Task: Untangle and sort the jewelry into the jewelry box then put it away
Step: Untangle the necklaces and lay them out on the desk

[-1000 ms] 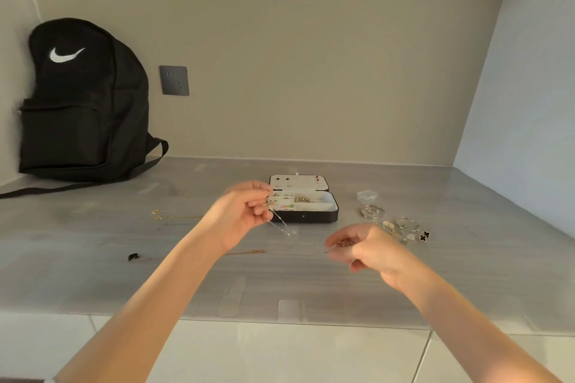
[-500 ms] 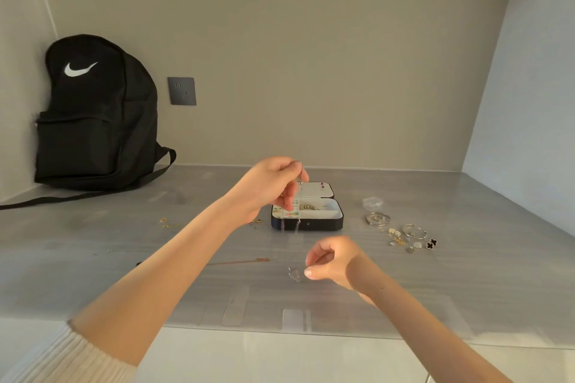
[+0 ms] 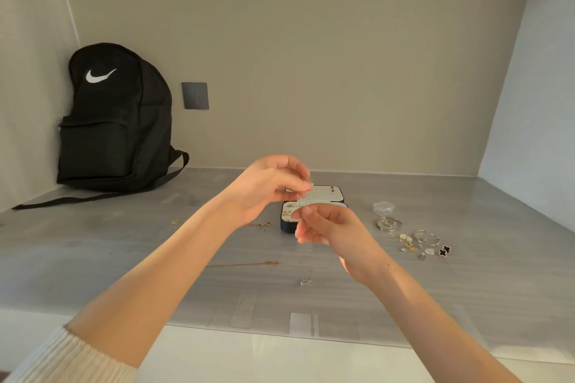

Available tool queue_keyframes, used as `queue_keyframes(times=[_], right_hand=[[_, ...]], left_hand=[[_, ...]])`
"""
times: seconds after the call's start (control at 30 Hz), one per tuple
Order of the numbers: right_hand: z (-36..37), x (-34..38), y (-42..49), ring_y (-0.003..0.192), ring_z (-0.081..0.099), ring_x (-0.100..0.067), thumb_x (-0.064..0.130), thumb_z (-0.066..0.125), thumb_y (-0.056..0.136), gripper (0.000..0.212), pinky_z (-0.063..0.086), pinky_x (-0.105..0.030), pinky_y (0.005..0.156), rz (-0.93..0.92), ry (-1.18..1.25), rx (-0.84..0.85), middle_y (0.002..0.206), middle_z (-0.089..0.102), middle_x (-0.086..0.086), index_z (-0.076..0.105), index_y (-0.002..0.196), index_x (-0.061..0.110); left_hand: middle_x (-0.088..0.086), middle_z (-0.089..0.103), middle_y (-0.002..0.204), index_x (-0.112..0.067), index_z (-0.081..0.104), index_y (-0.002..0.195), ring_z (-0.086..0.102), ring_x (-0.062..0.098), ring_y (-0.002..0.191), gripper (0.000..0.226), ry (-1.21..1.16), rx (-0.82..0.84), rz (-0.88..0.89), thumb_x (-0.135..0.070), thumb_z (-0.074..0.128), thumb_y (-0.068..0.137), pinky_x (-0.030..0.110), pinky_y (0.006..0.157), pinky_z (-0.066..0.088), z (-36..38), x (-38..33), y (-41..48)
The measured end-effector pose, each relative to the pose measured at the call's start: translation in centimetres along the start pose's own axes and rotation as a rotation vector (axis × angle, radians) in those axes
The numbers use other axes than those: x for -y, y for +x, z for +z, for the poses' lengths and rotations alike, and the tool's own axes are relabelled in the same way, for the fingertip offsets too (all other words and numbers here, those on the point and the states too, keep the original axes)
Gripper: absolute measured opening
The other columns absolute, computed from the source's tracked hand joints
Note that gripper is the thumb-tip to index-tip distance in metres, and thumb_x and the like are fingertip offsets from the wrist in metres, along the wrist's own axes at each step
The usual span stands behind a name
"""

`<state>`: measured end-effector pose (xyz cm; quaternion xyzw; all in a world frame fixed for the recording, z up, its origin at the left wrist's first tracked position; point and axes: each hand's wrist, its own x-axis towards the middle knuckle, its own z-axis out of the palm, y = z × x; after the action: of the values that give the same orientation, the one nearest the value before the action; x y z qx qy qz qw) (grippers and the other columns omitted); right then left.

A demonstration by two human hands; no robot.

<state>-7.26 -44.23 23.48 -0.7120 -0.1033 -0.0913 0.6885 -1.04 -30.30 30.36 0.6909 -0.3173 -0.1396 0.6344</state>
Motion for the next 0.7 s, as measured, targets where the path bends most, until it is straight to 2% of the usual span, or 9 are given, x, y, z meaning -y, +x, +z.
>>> queue_keyframes(times=[0.13, 0.23, 0.27, 0.37, 0.43, 0.47, 0.57, 0.63, 0.7], right_hand=[[0.2, 0.1, -0.1, 0.057, 0.051, -0.014, 0.02, 0.051, 0.095, 0.023, 0.045, -0.027, 0.067, 0.008, -0.063, 0.013, 0.063, 0.061, 0.001, 0.069, 0.083, 0.013], [0.4, 0.0, -0.2, 0.055, 0.05, -0.014, 0.02, 0.052, 0.095, 0.02, 0.045, -0.025, 0.064, 0.036, -0.087, 0.033, 0.063, 0.061, 0.001, 0.069, 0.088, 0.012], [0.4, -0.1, -0.2, 0.054, 0.051, -0.015, 0.02, 0.053, 0.094, 0.019, 0.045, -0.025, 0.063, 0.049, -0.095, 0.04, 0.062, 0.062, 0.001, 0.069, 0.091, 0.01], [0.4, -0.6, -0.2, 0.053, 0.051, -0.016, 0.017, 0.055, 0.093, 0.014, 0.047, -0.024, 0.06, 0.101, -0.124, 0.06, 0.062, 0.063, 0.0, 0.065, 0.101, 0.012], [0.4, -1.2, -0.1, 0.054, 0.051, -0.016, 0.014, 0.056, 0.091, 0.014, 0.048, -0.024, 0.061, 0.148, -0.166, 0.082, 0.063, 0.064, 0.0, 0.063, 0.103, 0.016], [0.4, -1.5, -0.1, 0.055, 0.051, -0.016, 0.014, 0.057, 0.091, 0.012, 0.047, -0.024, 0.061, 0.165, -0.182, 0.096, 0.062, 0.063, 0.0, 0.063, 0.102, 0.016], [0.1, -2.4, -0.3, 0.053, 0.047, -0.016, 0.015, 0.057, 0.092, 0.01, 0.042, -0.025, 0.057, 0.201, -0.234, 0.127, 0.058, 0.06, 0.001, 0.066, 0.091, 0.012], [-0.3, -2.9, -0.5, 0.049, 0.044, -0.014, 0.017, 0.055, 0.092, 0.02, 0.037, -0.024, 0.05, 0.208, -0.262, 0.145, 0.06, 0.059, -0.001, 0.067, 0.077, 0.012], [-0.8, -3.5, -0.4, 0.047, 0.043, -0.013, 0.016, 0.054, 0.093, 0.027, 0.038, -0.023, 0.052, 0.219, -0.255, 0.16, 0.062, 0.058, -0.004, 0.066, 0.069, 0.015]], left_hand=[[0.002, 0.067, 0.069, -0.009, 0.059, 0.081, 0.063, 0.011, 0.063, 0.011, 0.229, -0.174, 0.063, -0.003, 0.068, 0.079, 0.02, 0.068, 0.052, 0.0, 0.5, 0.0], [-0.004, 0.072, 0.075, -0.014, 0.065, 0.089, 0.068, 0.005, 0.069, 0.007, 0.43, -0.215, 0.102, -0.009, 0.063, 0.085, 0.006, 0.063, 0.044, -0.2, 0.9, -0.4], [-0.005, 0.072, 0.077, -0.015, 0.067, 0.091, 0.067, 0.002, 0.071, 0.008, 0.521, -0.221, 0.117, -0.01, 0.061, 0.086, 0.006, 0.062, 0.043, -0.3, 1.0, -0.5], [-0.004, 0.073, 0.08, -0.009, 0.068, 0.09, 0.068, 0.003, 0.074, 0.011, 0.662, -0.258, 0.153, -0.011, 0.057, 0.089, 0.018, 0.075, 0.05, -0.9, 1.0, -0.8], [0.001, 0.073, 0.08, -0.005, 0.066, 0.089, 0.07, 0.012, 0.074, 0.012, 0.589, -0.303, 0.147, -0.01, 0.056, 0.09, 0.027, 0.078, 0.055, -1.7, 0.9, -1.1], [0.001, 0.072, 0.08, -0.005, 0.065, 0.089, 0.069, 0.013, 0.073, 0.012, 0.534, -0.337, 0.132, -0.01, 0.055, 0.091, 0.027, 0.076, 0.056, -2.2, 0.9, -1.2], [0.004, 0.068, 0.078, -0.004, 0.061, 0.088, 0.065, 0.007, 0.06, 0.008, 0.293, -0.445, 0.038, -0.009, 0.055, 0.092, 0.021, 0.063, 0.055, -4.1, 1.1, -2.2], [0.006, 0.065, 0.075, -0.003, 0.061, 0.088, 0.061, 0.006, 0.056, 0.007, 0.147, -0.51, -0.059, -0.009, 0.058, 0.091, 0.017, 0.056, 0.053, -5.5, 1.7, -3.1], [0.007, 0.062, 0.073, -0.003, 0.062, 0.085, 0.059, 0.007, 0.055, 0.008, 0.063, -0.547, -0.149, -0.01, 0.061, 0.088, 0.015, 0.053, 0.052, -7.1, 3.0, -4.4]])
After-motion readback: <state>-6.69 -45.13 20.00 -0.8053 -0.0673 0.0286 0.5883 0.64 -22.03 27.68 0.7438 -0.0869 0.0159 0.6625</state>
